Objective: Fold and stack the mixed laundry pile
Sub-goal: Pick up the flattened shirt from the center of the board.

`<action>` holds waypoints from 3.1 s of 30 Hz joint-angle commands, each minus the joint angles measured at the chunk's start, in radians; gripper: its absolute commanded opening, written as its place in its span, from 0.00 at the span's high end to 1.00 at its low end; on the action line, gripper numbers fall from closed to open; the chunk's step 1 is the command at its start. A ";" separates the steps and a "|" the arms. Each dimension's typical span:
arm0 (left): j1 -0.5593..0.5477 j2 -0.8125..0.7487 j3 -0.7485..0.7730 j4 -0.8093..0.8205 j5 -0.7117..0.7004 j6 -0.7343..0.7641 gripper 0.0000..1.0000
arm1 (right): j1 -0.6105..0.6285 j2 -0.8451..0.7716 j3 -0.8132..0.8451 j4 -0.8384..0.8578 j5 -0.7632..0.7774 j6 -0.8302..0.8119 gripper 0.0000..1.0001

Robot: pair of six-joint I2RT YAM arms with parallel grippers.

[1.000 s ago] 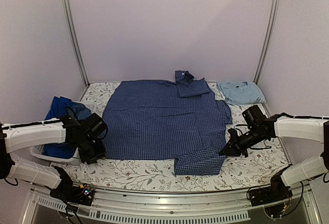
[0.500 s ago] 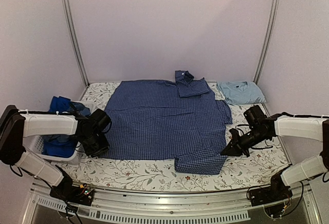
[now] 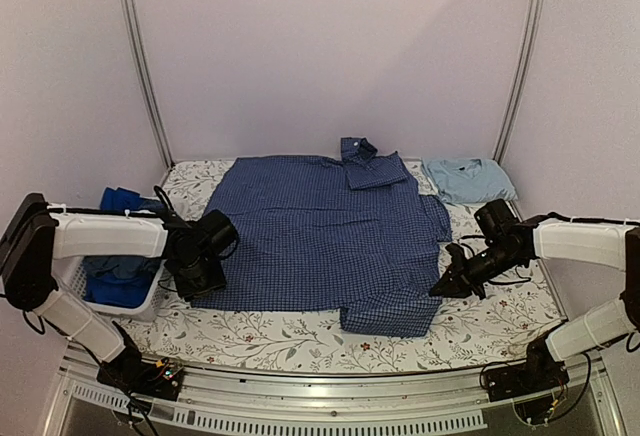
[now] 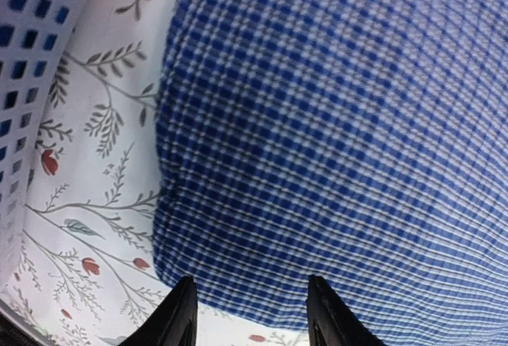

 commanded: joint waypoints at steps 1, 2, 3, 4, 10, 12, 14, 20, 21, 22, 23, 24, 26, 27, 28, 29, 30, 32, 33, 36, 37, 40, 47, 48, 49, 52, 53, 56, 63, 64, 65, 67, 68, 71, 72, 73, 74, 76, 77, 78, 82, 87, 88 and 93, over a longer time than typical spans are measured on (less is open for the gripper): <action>-0.048 -0.007 0.061 -0.047 -0.093 0.084 0.51 | -0.013 0.014 0.027 -0.015 -0.002 -0.031 1.00; -0.050 -0.010 0.068 -0.069 -0.109 0.102 0.49 | -0.015 0.015 0.027 -0.015 -0.002 -0.033 1.00; -0.051 -0.018 0.069 -0.081 -0.113 0.139 0.47 | -0.017 0.017 0.026 -0.014 -0.003 -0.036 1.00; -0.050 -0.034 0.062 -0.087 -0.108 0.174 0.46 | -0.016 0.019 0.026 -0.014 -0.004 -0.038 1.00; -0.059 -0.243 -0.069 -0.037 0.051 0.270 0.54 | -0.023 0.021 0.026 -0.014 -0.005 -0.050 1.00; -0.051 -0.262 -0.083 -0.059 0.051 0.247 0.58 | -0.026 0.019 0.023 -0.014 -0.007 -0.053 1.00; -0.042 -0.235 -0.074 -0.098 0.047 0.234 0.61 | -0.027 0.016 0.019 -0.014 -0.007 -0.051 1.00; -0.014 -0.221 -0.109 -0.027 0.046 0.218 0.62 | -0.028 0.023 0.011 0.002 -0.016 -0.055 1.00; 0.002 -0.220 -0.115 -0.018 0.048 0.213 0.62 | -0.029 0.025 0.008 0.007 -0.021 -0.054 1.00; 0.013 -0.221 -0.122 -0.010 0.044 0.209 0.63 | -0.028 0.027 0.008 0.011 -0.025 -0.052 1.00; 0.019 -0.224 -0.130 -0.001 0.032 0.207 0.63 | -0.028 0.030 0.009 0.012 -0.027 -0.053 1.00; 0.023 -0.224 -0.143 0.007 0.020 0.206 0.62 | -0.029 0.031 0.010 0.013 -0.028 -0.055 1.00; 0.034 -0.219 -0.173 0.060 0.022 0.215 0.62 | -0.029 0.036 0.010 0.017 -0.032 -0.055 1.00; 0.039 -0.210 -0.187 0.079 0.028 0.222 0.62 | -0.029 0.040 0.011 0.019 -0.034 -0.055 1.00; 0.041 -0.198 -0.196 0.095 0.025 0.231 0.62 | -0.029 0.043 0.013 0.019 -0.037 -0.056 1.00; 0.044 -0.187 -0.204 0.113 0.021 0.240 0.62 | -0.028 0.048 0.015 0.019 -0.037 -0.061 1.00; 0.052 -0.176 -0.219 0.133 0.020 0.253 0.62 | -0.029 0.052 0.016 0.019 -0.039 -0.062 1.00; 0.078 -0.166 -0.253 0.169 0.025 0.264 0.62 | -0.031 0.055 0.017 0.018 -0.041 -0.066 1.00; 0.084 -0.175 -0.265 0.189 0.019 0.283 0.64 | -0.032 0.057 0.018 0.017 -0.044 -0.067 1.00; 0.098 -0.211 -0.293 0.239 0.034 0.303 0.67 | -0.036 0.064 0.017 0.013 -0.046 -0.074 1.00; 0.105 -0.215 -0.300 0.247 0.041 0.304 0.70 | -0.038 0.066 0.018 0.012 -0.047 -0.077 1.00; 0.119 -0.211 -0.299 0.253 0.054 0.308 0.71 | -0.042 0.074 0.022 0.013 -0.050 -0.084 1.00; 0.116 -0.257 -0.223 0.196 0.041 0.293 0.64 | -0.044 0.093 0.042 0.010 -0.055 -0.093 1.00; 0.116 -0.263 -0.213 0.180 0.030 0.290 0.63 | -0.044 0.096 0.043 0.010 -0.055 -0.095 1.00; 0.117 -0.268 -0.205 0.169 0.025 0.289 0.63 | -0.046 0.096 0.044 0.010 -0.054 -0.094 1.00; 0.117 -0.290 -0.192 0.145 0.008 0.278 0.63 | -0.046 0.094 0.045 0.011 -0.053 -0.093 1.00; 0.118 -0.300 -0.191 0.148 0.005 0.275 0.62 | -0.045 0.095 0.046 0.011 -0.053 -0.093 1.00; 0.129 -0.280 -0.200 0.164 0.015 0.267 0.61 | -0.046 0.102 0.051 0.011 -0.053 -0.094 1.00; 0.145 -0.152 -0.206 0.138 0.080 0.214 0.59 | -0.047 0.122 0.069 0.009 -0.050 -0.101 1.00; 0.146 -0.143 -0.211 0.139 0.091 0.209 0.59 | -0.046 0.123 0.069 0.009 -0.049 -0.100 1.00; 0.145 -0.136 -0.217 0.141 0.102 0.204 0.59 | -0.046 0.124 0.069 0.010 -0.049 -0.101 1.00; 0.145 -0.131 -0.228 0.138 0.125 0.192 0.60 | -0.046 0.125 0.069 0.009 -0.051 -0.102 1.00; 0.143 -0.134 -0.234 0.136 0.137 0.186 0.60 | -0.048 0.126 0.070 0.008 -0.050 -0.103 1.00; 0.132 -0.147 -0.245 0.131 0.158 0.177 0.60 | -0.051 0.127 0.070 0.008 -0.050 -0.104 1.00; 0.131 -0.149 -0.247 0.130 0.167 0.174 0.59 | -0.053 0.127 0.070 0.008 -0.050 -0.105 1.00; 0.130 -0.152 -0.250 0.129 0.176 0.172 0.58 | -0.052 0.127 0.070 0.007 -0.052 -0.106 1.00; 0.127 -0.154 -0.252 0.128 0.186 0.170 0.56 | -0.052 0.128 0.072 0.007 -0.052 -0.106 1.00; 0.120 -0.164 -0.252 0.111 0.197 0.161 0.53 | -0.053 0.127 0.074 0.005 -0.052 -0.106 1.00; 0.117 -0.170 -0.253 0.100 0.200 0.157 0.53 | -0.053 0.126 0.073 0.005 -0.051 -0.106 1.00; 0.114 -0.175 -0.253 0.087 0.204 0.150 0.53 | -0.052 0.126 0.073 0.005 -0.052 -0.106 1.00; 0.109 -0.185 -0.273 0.076 0.211 0.125 0.59 | -0.054 0.124 0.072 0.005 -0.050 -0.106 1.00; 0.103 -0.201 -0.226 0.050 0.186 0.136 0.99 | -0.054 0.107 0.087 0.008 -0.057 -0.106 1.00; 0.100 -0.202 -0.205 0.038 0.179 0.147 1.00 | -0.054 0.096 0.094 0.008 -0.056 -0.106 1.00; 0.100 -0.196 -0.064 -0.041 0.115 0.206 1.00 | -0.053 0.029 0.129 -0.015 -0.048 -0.089 1.00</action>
